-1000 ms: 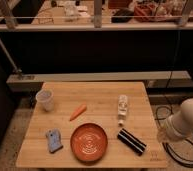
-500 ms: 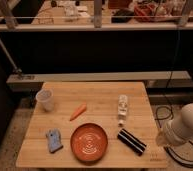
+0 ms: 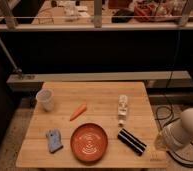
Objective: Push the eraser across the table
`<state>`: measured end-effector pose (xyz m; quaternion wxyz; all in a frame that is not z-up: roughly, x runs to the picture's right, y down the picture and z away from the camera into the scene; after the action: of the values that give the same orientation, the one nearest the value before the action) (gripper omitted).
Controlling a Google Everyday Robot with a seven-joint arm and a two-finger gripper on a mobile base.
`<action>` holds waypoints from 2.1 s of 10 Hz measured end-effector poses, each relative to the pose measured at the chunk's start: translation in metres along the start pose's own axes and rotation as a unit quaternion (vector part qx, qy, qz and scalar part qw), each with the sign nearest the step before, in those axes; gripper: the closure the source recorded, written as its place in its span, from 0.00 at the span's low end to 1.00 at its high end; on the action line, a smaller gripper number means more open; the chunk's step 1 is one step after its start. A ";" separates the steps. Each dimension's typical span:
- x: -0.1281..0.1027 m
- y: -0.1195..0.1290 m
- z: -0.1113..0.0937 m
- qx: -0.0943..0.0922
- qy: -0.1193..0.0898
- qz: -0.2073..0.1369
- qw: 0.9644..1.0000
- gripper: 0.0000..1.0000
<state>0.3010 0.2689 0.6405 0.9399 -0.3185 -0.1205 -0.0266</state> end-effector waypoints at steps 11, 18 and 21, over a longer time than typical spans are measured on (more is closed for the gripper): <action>-0.010 0.015 0.029 -0.022 -0.028 -0.030 0.999 0.98; -0.017 0.017 0.049 -0.034 -0.044 -0.046 0.997 0.98; -0.021 0.017 0.057 -0.039 -0.047 -0.053 0.997 0.98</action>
<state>0.2712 0.3162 0.6689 0.9174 -0.3486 -0.1805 -0.0658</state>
